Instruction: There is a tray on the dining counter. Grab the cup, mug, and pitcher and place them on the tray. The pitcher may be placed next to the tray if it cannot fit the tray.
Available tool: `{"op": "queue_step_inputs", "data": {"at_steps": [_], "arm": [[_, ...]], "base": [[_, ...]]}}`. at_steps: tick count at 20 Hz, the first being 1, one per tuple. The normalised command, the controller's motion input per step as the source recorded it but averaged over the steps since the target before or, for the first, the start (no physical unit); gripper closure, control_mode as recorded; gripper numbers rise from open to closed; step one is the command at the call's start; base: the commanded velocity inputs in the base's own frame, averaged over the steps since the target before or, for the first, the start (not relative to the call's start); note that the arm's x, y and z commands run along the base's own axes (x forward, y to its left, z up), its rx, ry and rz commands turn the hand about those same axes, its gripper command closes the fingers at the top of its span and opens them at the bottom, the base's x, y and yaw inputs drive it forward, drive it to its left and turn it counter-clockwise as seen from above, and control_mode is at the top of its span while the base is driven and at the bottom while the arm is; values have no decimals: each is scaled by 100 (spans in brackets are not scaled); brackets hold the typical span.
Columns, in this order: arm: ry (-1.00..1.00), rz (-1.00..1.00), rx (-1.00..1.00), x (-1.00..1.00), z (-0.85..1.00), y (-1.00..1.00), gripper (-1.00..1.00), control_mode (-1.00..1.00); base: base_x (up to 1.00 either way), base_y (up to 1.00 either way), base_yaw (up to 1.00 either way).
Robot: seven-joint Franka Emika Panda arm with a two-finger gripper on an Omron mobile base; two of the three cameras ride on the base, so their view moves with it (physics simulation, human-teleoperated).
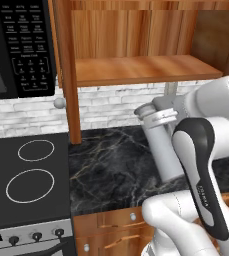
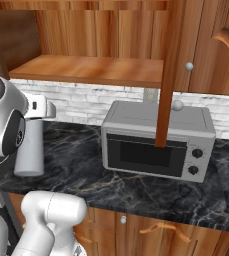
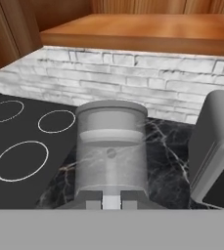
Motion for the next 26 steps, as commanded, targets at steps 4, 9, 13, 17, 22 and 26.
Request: {"op": "queue_step_inputs", "data": {"at_steps": [4, 9, 13, 17, 22, 26], "arm": [[0, 0, 0, 0, 0, 0, 100, 100], [0, 0, 0, 0, 0, 0, 100, 100], [0, 0, 0, 0, 0, 0, 100, 100], [0, 0, 0, 0, 0, 0, 100, 100], [0, 0, 0, 0, 0, 0, 100, 100], [0, 0, 0, 0, 0, 0, 100, 100]], "base": [[-21, 0, 0], [-66, 0, 0], [-60, 4, 1], [-8, 22, 32], [-1, 33, 46], [-8, 45, 56]]}}
